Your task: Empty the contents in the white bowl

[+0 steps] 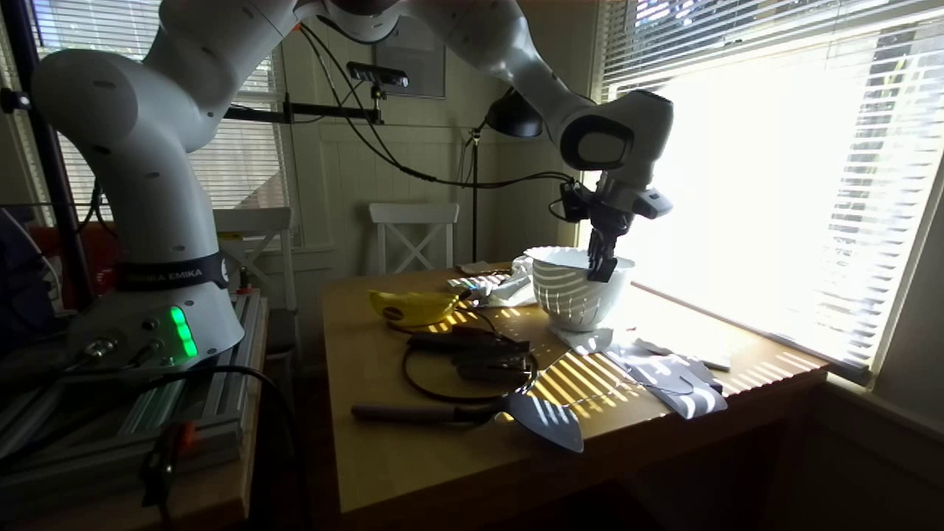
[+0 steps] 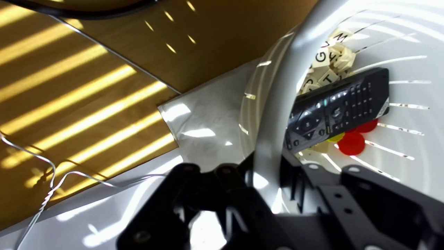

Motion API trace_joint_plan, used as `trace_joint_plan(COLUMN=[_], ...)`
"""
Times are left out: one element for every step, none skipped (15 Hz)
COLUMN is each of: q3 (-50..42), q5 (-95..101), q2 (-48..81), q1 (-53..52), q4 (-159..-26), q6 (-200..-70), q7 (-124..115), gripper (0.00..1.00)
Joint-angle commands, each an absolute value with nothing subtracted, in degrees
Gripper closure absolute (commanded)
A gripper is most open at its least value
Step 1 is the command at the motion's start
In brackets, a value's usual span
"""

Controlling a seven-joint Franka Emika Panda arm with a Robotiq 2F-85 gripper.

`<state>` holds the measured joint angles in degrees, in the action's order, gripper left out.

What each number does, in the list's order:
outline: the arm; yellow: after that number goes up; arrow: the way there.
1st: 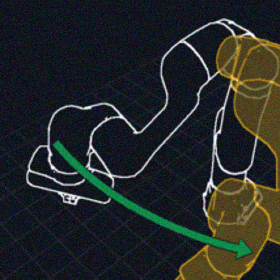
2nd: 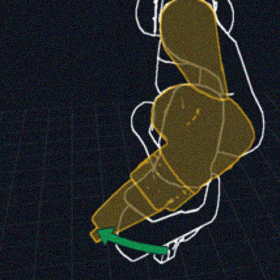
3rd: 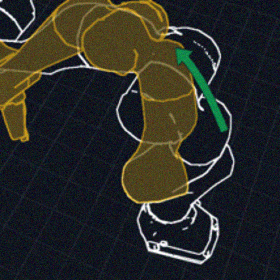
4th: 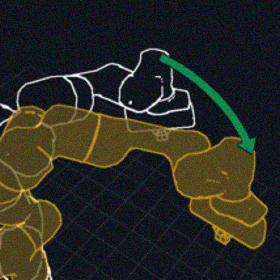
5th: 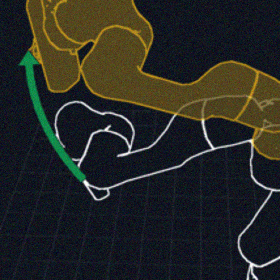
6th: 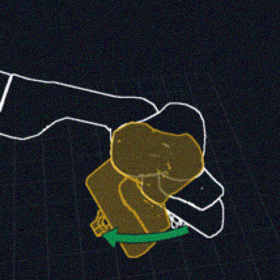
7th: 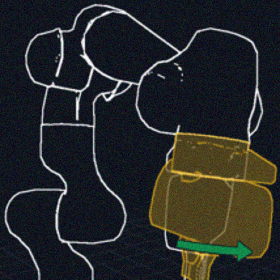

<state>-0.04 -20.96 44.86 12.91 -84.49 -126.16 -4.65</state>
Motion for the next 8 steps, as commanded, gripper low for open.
trace_joint_plan(q3=[2.15, 2.95, 3.86, 4.78, 5.71, 6.66, 7.52, 8.13], q5=[-23.1, -23.62, -24.19, -24.87, -25.94, -27.13, -28.53, -29.79], q2=[41.06, 39.77, 38.79, 37.43, 36.28, 35.08, 34.11, 33.68], q1=[15.09, 15.76, 16.45, 17.2, 17.96, 18.75, 19.47, 19.86], q4=[-84.66, -85.28, -85.51, -85.95, -86.18, -86.52, -86.61, -86.46], q6=[-127.0, -127.88, -128.35, -128.16, -128.09, -128.05, -128.04, -127.8], q7=[1.53, 4.35, 7.04, 9.81, 12.65, 15.55, 18.34, 20.51], gripper=[0.97, 0.97, 0.97, 0.97, 0.97, 0.97, 0.97, 0.97])
